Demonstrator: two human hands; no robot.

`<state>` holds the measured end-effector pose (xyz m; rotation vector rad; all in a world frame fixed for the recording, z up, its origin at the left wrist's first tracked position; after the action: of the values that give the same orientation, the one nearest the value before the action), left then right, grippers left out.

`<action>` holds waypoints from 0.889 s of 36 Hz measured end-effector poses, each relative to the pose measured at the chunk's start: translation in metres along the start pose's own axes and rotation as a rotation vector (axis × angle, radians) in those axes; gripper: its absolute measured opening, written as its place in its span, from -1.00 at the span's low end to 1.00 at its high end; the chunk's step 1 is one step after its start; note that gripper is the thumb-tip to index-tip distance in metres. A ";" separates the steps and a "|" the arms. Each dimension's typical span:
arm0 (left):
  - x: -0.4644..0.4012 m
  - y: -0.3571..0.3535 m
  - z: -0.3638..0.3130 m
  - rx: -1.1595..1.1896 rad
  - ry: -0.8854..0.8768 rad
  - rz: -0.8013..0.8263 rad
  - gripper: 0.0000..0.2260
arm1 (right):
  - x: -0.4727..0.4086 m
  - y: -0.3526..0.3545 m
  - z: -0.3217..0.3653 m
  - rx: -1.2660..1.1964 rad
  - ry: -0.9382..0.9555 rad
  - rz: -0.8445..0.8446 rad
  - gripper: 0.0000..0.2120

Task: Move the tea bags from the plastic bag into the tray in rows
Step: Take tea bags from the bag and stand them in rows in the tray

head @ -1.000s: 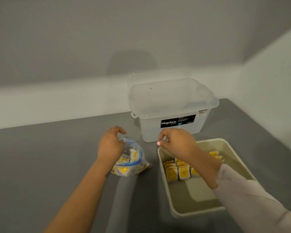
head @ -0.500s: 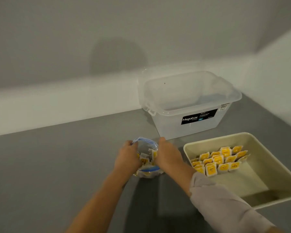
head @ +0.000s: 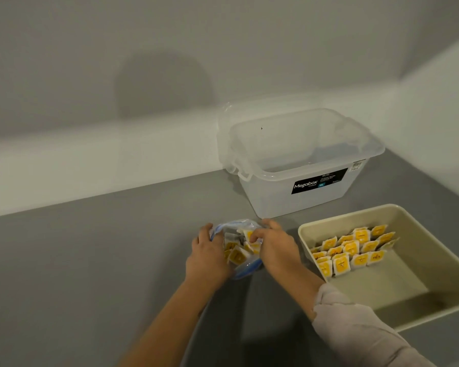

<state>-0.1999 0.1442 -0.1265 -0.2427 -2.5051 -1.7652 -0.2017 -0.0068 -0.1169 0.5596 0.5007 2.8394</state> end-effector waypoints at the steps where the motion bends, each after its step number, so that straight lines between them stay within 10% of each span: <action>1: 0.000 0.001 0.000 -0.001 -0.001 0.006 -0.18 | 0.000 -0.002 -0.001 -0.024 -0.014 0.026 -0.51; 7: -0.003 0.006 -0.002 -0.007 -0.001 0.016 -0.13 | 0.004 -0.008 0.014 0.864 0.492 -0.071 -0.76; 13: -0.003 0.011 -0.004 0.039 -0.017 0.010 -0.30 | -0.001 -0.026 0.015 1.092 0.490 0.028 -0.58; 32: -0.025 0.034 0.001 0.311 -0.102 -0.122 -0.68 | -0.019 -0.010 0.041 0.370 0.315 -0.015 -0.89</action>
<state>-0.1697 0.1543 -0.0989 -0.1674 -2.8759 -1.4018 -0.1665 0.0093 -0.0907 0.1562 1.0937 2.8440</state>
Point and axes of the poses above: each hand's wrist, its own x-axis away from the middle knuckle, its own y-axis out of the back of the hand, z = x × y, the point moved 3 cm from there along -x, towards the middle knuckle
